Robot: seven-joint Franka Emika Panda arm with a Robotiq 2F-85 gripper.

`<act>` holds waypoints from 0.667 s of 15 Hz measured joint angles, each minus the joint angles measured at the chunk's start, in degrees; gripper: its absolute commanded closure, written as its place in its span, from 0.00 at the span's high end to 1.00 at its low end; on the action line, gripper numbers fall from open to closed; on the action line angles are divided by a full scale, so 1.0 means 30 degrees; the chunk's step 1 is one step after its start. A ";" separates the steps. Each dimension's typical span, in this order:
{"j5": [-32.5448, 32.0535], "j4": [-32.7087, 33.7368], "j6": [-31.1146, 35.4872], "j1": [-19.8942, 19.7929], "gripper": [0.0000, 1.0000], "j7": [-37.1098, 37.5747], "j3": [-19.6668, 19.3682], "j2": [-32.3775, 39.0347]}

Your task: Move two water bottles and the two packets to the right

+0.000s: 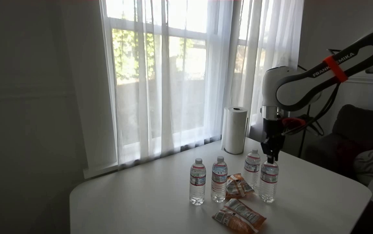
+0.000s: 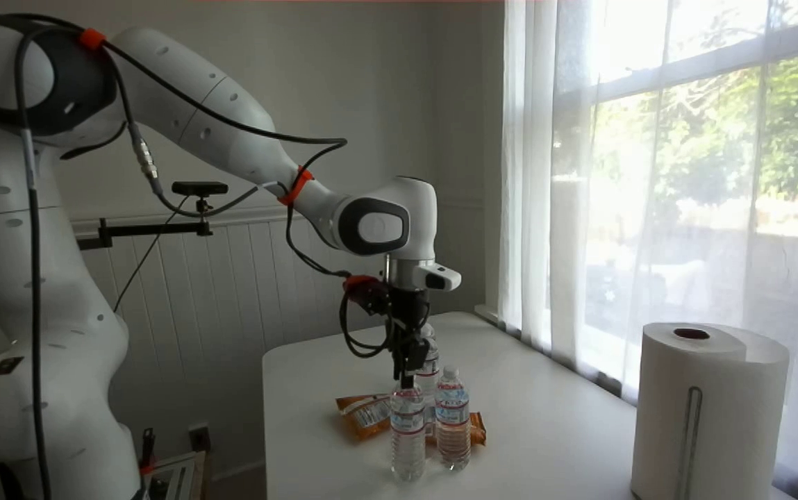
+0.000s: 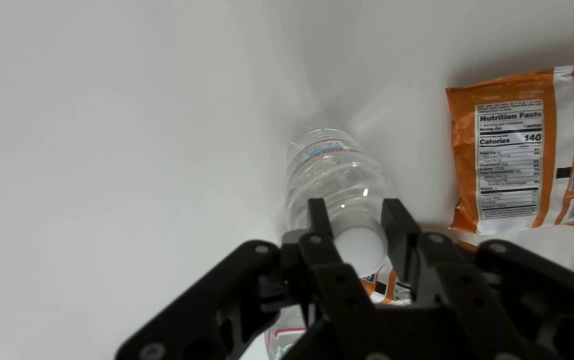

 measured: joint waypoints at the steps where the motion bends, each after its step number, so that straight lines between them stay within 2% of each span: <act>1: -0.0023 -0.0015 -0.0215 -0.0045 0.08 -0.0006 -0.0093 -0.0145; 9: -0.0414 -0.0282 -0.0414 -0.1305 0.08 -0.0379 -0.1369 -0.1613; 10: -0.0415 -0.0281 -0.0414 -0.1516 0.31 -0.0481 -0.1589 -0.1705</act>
